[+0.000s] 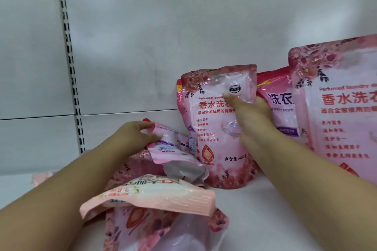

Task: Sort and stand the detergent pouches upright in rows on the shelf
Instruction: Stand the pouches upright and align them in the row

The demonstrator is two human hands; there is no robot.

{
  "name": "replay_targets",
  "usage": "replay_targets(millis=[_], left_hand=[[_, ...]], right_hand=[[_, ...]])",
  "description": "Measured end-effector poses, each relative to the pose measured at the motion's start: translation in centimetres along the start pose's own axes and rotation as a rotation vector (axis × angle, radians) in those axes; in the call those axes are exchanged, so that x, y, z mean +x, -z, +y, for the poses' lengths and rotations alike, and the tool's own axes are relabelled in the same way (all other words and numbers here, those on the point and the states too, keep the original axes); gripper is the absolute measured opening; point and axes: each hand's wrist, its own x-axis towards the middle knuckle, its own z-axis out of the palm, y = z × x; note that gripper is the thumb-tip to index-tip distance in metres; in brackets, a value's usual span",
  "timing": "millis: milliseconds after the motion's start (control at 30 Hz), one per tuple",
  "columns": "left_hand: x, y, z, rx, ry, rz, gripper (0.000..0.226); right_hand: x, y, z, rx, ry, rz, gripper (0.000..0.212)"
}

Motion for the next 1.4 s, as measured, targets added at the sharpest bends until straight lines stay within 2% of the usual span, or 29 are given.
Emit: replay_targets(millis=[100,167,267,367,467,600,667,700,733,767,833,900,933,967,1100,1200,1233,1300,1400], left_hand=[[-0.2,0.1,0.7,-0.521,0.054,0.072,0.050],[-0.4,1.0,1.4,-0.770,0.060,0.138,0.054],[-0.9,2.7,2.4,-0.957,0.031,0.231,0.054],[-1.4,4.1,2.9,-1.131,-0.018,0.301,0.049],[-1.6,5.2,3.2,-1.271,-0.080,0.347,0.046],[-2.2,6.2,3.5,-1.302,-0.218,0.316,0.045],[-2.6,6.1,3.9,-1.301,-0.272,0.265,0.048],[-3.1,6.1,4.1,-1.288,-0.305,0.225,0.051],[-3.5,6.1,4.5,-1.270,-0.340,0.177,0.055],[-4.0,6.0,4.8,-1.256,-0.374,0.128,0.058],[-4.9,5.7,5.5,-1.257,-0.418,0.037,0.060],[-5.8,5.5,6.1,-1.269,-0.429,-0.027,0.058],[-6.1,5.4,6.4,-1.268,-0.437,-0.047,0.057],[-6.5,5.5,6.8,-1.261,-0.454,-0.067,0.056],[-8.5,5.8,8.2,-1.160,-0.552,-0.161,0.047],[-9.8,4.9,8.8,-1.107,-0.533,-0.298,0.041],[-10.2,4.5,8.8,-1.077,-0.508,-0.366,0.038],[-10.8,3.3,8.9,-0.901,-0.458,-0.484,0.037],[-11.4,1.8,9.3,-0.668,-0.448,-0.462,0.048]], right_hand=[[0.0,0.0,0.2,0.003,0.006,-0.005,0.040],[0.0,-0.2,0.5,-0.002,0.007,-0.010,0.049],[0.1,-0.8,1.3,-0.029,0.014,-0.015,0.073],[0.3,-0.9,1.6,-0.086,0.085,0.010,0.080],[-0.2,-0.8,1.1,-0.402,0.366,0.016,0.084],[-1.3,-0.7,0.0,-0.822,0.837,0.040,0.086],[-1.8,-1.1,-0.7,-0.867,1.050,0.115,0.081],[-2.4,-1.4,-1.2,-0.808,1.065,0.089,0.078],[-3.3,-1.9,-1.8,-0.702,1.002,0.010,0.075],[-4.2,-2.5,-2.3,-0.570,0.857,-0.111,0.074],[-6.2,-3.7,-3.7,-0.257,0.407,-0.404,0.082],[-7.4,-4.2,-5.7,0.088,-0.015,-0.727,0.078],[-7.9,-4.0,-6.9,0.200,-0.126,-0.827,0.071],[-8.1,-3.6,-8.1,0.255,-0.156,-0.863,0.067],[-8.2,-1.8,-11.4,0.223,-0.080,-0.785,0.054],[-8.0,-1.2,-12.1,0.211,-0.104,-0.596,0.044],[-8.1,-1.0,-12.2,0.185,-0.084,-0.531,0.034],[-8.2,-0.3,-12.2,0.119,-0.013,-0.428,0.010],[-7.8,1.0,-11.9,0.034,0.085,-0.353,0.012]])
